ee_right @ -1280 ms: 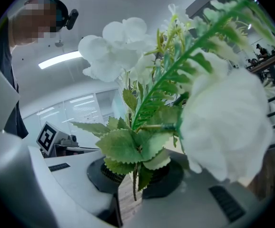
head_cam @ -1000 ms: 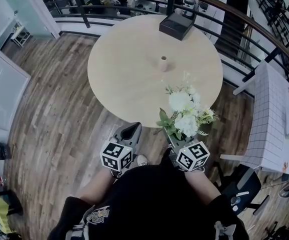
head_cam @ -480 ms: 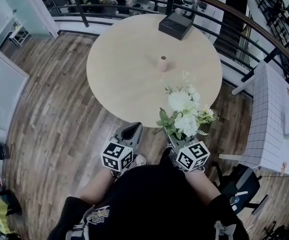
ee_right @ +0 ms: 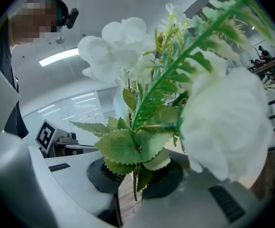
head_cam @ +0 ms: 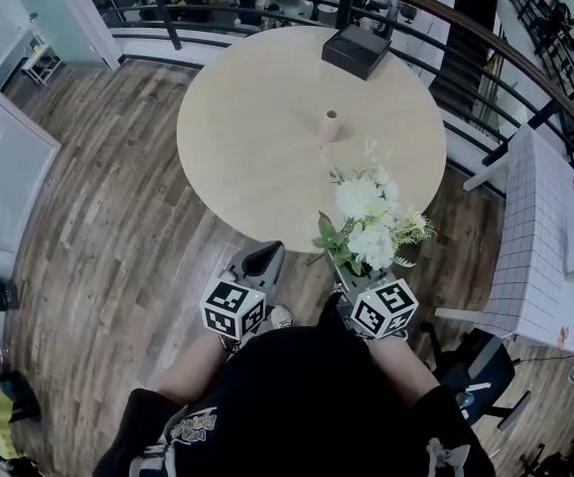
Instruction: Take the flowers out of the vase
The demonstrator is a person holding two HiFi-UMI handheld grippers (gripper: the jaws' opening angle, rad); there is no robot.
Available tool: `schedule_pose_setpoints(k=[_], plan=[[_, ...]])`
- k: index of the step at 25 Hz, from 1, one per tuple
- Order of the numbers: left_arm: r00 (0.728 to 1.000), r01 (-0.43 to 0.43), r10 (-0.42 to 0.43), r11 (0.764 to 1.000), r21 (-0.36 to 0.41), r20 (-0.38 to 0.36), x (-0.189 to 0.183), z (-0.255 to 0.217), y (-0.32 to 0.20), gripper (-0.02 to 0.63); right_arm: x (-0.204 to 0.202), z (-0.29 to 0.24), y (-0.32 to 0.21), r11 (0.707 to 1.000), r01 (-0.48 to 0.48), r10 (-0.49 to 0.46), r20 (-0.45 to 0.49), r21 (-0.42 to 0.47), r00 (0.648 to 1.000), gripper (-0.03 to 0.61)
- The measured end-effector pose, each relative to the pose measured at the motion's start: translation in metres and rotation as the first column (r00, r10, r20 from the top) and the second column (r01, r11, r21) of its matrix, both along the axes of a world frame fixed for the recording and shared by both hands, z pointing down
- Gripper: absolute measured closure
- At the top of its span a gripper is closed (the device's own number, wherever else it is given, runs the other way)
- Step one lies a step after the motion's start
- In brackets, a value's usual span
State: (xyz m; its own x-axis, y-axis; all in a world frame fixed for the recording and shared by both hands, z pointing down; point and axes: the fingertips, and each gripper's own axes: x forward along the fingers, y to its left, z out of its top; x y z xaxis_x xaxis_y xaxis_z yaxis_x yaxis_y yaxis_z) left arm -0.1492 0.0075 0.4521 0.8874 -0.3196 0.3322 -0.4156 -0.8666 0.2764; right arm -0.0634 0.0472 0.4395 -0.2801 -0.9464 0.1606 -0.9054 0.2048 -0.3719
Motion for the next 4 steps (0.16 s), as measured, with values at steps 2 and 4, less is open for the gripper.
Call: schedule_pose_setpoints(k=[2,4], plan=[[1.0,0.001,-0.001,1.0,-0.003,0.001,-0.0002,0.0007,-0.0003,0.607,-0.0002,0.0003,-0.0008,1.0,0.002,-0.002,0.0,-0.001,1.0,0.508],[1.0,0.001,-0.001,1.0,-0.006,0.002,0.0001,0.0018,-0.0004,0.607,0.0,0.0008,-0.0016,1.0,0.004,-0.004,-0.002,-0.002,1.0,0.508]])
